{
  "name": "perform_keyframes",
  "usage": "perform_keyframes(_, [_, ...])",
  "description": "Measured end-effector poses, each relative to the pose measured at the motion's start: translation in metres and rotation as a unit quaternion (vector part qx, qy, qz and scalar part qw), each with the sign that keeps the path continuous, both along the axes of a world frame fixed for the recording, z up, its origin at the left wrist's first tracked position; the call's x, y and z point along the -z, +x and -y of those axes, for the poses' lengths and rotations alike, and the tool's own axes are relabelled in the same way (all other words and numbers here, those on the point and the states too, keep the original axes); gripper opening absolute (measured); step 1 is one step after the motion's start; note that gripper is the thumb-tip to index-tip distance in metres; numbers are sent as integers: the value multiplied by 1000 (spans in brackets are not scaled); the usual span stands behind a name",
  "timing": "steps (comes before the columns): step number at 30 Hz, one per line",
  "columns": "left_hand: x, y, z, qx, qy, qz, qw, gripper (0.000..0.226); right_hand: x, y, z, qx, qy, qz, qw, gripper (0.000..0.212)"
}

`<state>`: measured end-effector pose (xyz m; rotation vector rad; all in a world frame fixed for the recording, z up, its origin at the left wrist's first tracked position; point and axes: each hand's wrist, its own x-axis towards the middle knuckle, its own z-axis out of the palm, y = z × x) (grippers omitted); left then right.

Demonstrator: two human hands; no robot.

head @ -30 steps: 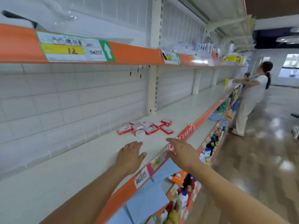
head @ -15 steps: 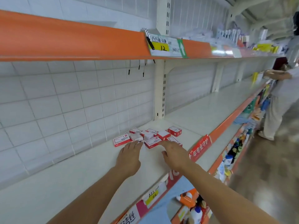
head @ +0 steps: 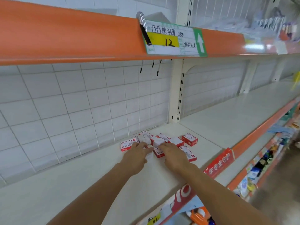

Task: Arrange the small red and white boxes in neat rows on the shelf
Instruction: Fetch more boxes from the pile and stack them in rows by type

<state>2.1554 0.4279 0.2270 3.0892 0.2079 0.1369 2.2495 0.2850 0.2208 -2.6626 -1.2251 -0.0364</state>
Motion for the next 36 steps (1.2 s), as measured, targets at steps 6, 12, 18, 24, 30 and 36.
perform_keyframes(6, [-7, -3, 2, -56, -14, -1, 998, 52, -1, 11, -5, -13, -45, 47, 998, 52])
perform_keyframes(12, [4, -19, 9, -116, -94, 15, 989, 50, 1, 5, -8, -59, -38, 35, 997, 45])
perform_keyframes(18, [2, -55, 17, -187, -100, 34, 977, 49, -1, -10, -13, -123, 17, -11, 992, 41])
perform_keyframes(24, [1, -121, 18, -296, -96, 76, 947, 48, -7, -50, -28, -216, 32, -6, 976, 33])
perform_keyframes(30, [-2, -203, 25, -405, -93, 116, 902, 46, -12, -116, -46, -314, 61, -3, 947, 32])
perform_keyframes(36, [-10, -291, 42, -483, -80, 163, 856, 43, -18, -195, -62, -385, 76, 7, 920, 31])
